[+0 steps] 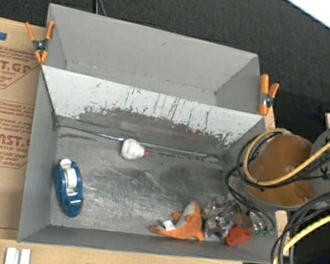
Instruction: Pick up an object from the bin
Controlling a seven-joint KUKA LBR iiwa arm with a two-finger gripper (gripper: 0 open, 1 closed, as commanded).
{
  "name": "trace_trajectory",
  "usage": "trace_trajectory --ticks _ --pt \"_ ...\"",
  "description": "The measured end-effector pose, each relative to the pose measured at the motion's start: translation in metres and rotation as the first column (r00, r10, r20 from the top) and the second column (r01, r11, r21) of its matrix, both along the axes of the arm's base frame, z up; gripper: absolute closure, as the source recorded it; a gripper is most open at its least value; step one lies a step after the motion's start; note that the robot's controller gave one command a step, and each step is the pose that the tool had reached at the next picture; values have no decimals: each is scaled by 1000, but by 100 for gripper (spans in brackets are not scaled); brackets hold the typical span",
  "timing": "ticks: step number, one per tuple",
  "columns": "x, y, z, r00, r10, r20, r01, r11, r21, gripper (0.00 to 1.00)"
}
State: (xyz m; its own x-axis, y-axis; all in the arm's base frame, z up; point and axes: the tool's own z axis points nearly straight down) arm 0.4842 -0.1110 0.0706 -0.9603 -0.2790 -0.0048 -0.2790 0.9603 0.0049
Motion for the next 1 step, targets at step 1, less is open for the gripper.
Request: trace_trajectory --ticks 1 --pt "11 -14 50 1000 -9 -7 9 1000 -3 100"
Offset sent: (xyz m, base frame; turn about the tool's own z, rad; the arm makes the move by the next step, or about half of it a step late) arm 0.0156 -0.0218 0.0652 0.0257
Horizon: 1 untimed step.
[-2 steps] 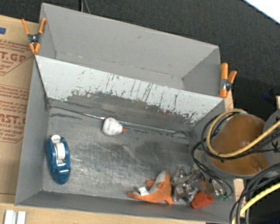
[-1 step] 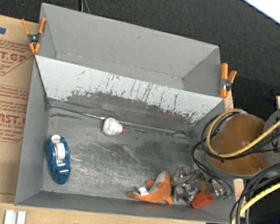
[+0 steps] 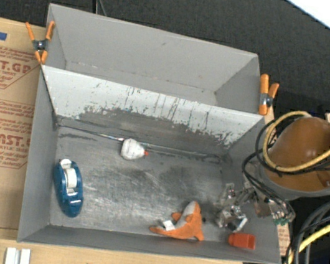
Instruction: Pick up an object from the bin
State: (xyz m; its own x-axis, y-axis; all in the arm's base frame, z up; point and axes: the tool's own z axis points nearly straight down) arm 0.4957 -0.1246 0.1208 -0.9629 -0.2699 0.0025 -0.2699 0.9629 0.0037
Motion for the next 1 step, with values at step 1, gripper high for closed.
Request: trace_trajectory --ticks 1 --pt "5 -5 34 1000 -6 9 6 1000 -4 100"
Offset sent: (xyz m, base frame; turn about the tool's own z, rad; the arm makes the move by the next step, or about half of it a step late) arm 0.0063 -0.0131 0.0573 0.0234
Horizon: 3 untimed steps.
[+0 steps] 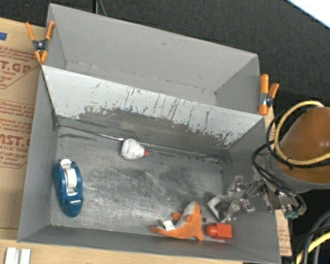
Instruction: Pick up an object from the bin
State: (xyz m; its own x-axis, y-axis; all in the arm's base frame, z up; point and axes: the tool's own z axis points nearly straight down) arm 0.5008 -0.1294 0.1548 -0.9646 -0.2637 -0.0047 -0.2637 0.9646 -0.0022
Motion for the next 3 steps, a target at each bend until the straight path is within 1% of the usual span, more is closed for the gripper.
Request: trace_trajectory --ticks 1,2,3 --pt "2 -8 23 1000 -17 -3 17 1000 1 0" --pt "2 -8 23 1000 -17 -3 17 1000 1 0" --pt "-1 -8 -12 996 88 0 -88 996 0 0"
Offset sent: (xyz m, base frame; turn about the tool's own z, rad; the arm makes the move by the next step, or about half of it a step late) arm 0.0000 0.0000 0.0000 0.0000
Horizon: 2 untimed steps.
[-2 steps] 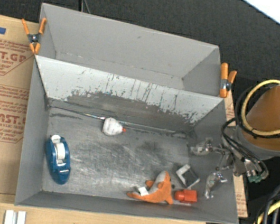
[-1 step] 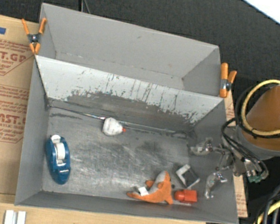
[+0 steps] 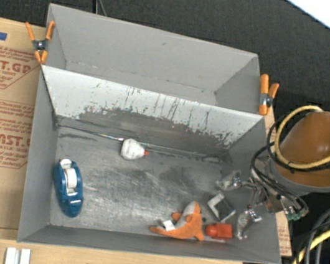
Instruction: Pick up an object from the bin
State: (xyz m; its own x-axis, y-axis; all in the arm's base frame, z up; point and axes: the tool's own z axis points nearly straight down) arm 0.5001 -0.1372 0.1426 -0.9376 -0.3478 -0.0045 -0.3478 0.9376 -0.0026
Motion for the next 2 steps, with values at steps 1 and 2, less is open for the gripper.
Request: trace_trajectory --ticks 1,2 --pt "-1 0 -42 970 243 -3 -243 970 1 0" --pt "-6 -2 -70 895 445 -6 -445 895 10 100"
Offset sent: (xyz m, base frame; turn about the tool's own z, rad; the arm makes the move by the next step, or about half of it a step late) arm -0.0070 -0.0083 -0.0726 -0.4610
